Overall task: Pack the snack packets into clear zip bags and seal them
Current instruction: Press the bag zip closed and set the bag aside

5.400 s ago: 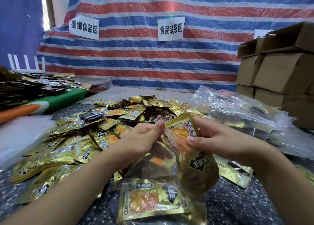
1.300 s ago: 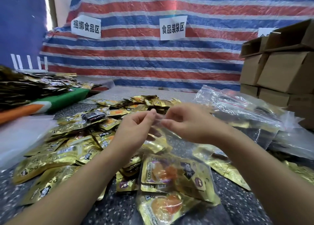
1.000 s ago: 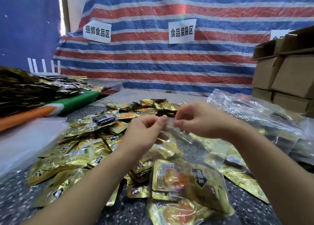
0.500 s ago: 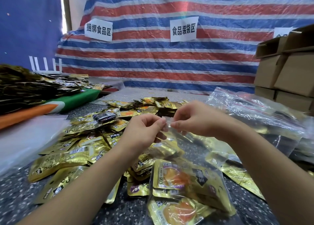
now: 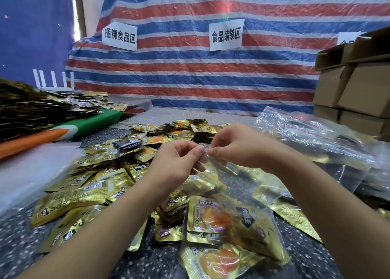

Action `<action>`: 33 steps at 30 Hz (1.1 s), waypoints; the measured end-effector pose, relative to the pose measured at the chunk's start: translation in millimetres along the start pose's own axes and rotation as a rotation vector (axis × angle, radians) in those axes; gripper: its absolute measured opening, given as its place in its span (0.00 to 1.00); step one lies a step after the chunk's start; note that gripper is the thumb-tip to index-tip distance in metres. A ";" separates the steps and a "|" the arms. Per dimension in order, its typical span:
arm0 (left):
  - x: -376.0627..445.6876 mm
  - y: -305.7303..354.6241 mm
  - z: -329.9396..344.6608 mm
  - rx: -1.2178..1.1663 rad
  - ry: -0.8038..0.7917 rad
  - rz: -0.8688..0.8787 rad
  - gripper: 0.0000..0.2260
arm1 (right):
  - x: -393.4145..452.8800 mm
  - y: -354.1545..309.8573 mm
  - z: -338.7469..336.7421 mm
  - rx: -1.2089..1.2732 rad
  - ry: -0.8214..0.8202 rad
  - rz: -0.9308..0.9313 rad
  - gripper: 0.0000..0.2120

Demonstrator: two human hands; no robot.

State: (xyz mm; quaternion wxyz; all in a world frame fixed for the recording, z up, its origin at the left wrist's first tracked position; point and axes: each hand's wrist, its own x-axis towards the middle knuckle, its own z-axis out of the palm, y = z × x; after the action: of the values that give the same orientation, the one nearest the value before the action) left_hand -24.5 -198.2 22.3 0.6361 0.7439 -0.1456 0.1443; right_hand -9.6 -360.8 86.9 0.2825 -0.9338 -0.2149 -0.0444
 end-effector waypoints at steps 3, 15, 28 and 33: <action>0.9 -1.8 1.2 0.016 0.016 0.016 0.09 | 0.5 -0.6 2.8 -0.018 0.000 -0.016 0.10; 4.8 -10.2 5.1 0.130 0.068 0.079 0.09 | 5.3 3.8 10.8 -0.005 0.071 -0.015 0.11; 0.7 -8.6 8.2 0.096 0.075 0.107 0.11 | 1.7 2.5 10.9 -0.190 0.036 -0.006 0.13; -0.2 -6.6 6.8 0.164 0.123 0.139 0.15 | -6.1 5.9 3.8 -0.182 -0.017 0.033 0.11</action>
State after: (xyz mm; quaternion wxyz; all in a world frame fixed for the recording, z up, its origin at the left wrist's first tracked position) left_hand -21.8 -204.0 15.2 0.5693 0.7713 -0.1452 0.2447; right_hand -12.7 -365.5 79.5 0.1953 -0.9594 -0.1968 -0.0512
